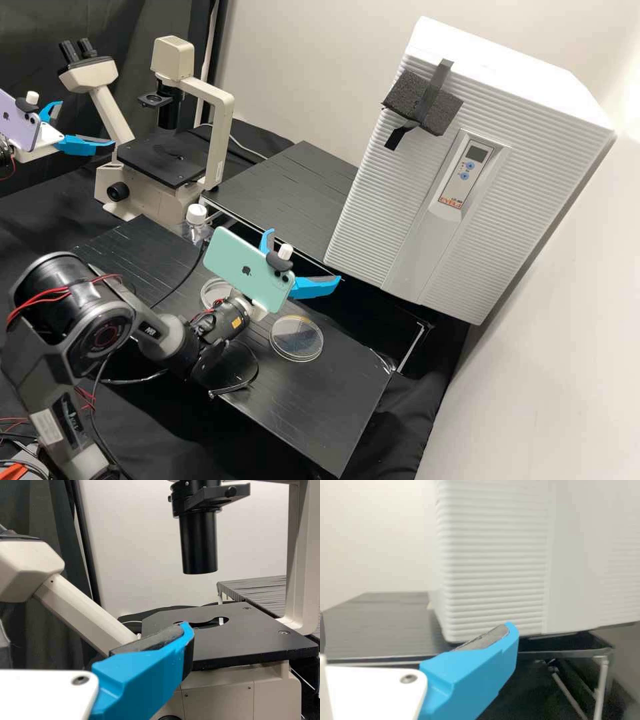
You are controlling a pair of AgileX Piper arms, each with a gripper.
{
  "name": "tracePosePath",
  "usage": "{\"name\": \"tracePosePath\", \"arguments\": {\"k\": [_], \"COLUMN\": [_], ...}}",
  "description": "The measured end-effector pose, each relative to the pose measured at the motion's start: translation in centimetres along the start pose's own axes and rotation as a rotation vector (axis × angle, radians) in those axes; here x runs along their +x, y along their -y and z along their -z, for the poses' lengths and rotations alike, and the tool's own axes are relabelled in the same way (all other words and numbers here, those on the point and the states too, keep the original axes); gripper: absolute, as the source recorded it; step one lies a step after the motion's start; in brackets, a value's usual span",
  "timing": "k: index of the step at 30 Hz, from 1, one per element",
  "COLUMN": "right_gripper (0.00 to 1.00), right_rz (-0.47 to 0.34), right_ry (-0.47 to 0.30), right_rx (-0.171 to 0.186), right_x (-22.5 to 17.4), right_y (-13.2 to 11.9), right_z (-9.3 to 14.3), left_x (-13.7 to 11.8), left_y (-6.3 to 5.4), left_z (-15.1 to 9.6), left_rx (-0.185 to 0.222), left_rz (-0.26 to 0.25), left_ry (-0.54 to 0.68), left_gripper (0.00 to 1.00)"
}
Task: Close the petri dish lid.
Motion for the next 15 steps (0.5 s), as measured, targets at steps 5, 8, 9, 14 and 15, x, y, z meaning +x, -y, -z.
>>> {"name": "tracePosePath", "arguments": {"k": [5, 8, 9, 14, 15], "right_gripper": [1.00, 1.00, 1.00, 1.00, 1.00], "right_rz": [-0.017, -0.015, -0.016, -0.023, -0.022], "right_ry": [0.021, 0.056, 0.068, 0.113, 0.117], "right_rx": [-0.002, -0.012, -0.014, -0.014, -0.009], "right_x": [-1.9, -2.7, -3.0, -4.2, -4.3], "right_y": [-0.6, -0.8, -0.8, -1.2, -1.2], "right_z": [-1.4, -2.3, -2.5, -3.5, -3.6], "left_x": [0.0, 0.0, 0.0, 0.0, 0.0], "left_y": [0.0, 0.0, 0.0, 0.0, 0.0], "left_z": [0.0, 0.0, 0.0, 0.0, 0.0], "left_rx": [0.000, 0.000, 0.000, 0.000, 0.000], "left_rz": [0.000, 0.000, 0.000, 0.000, 0.000], "left_ry": [0.000, 0.000, 0.000, 0.000, 0.000], "left_gripper": [1.00, 1.00, 1.00, 1.00, 1.00]}}
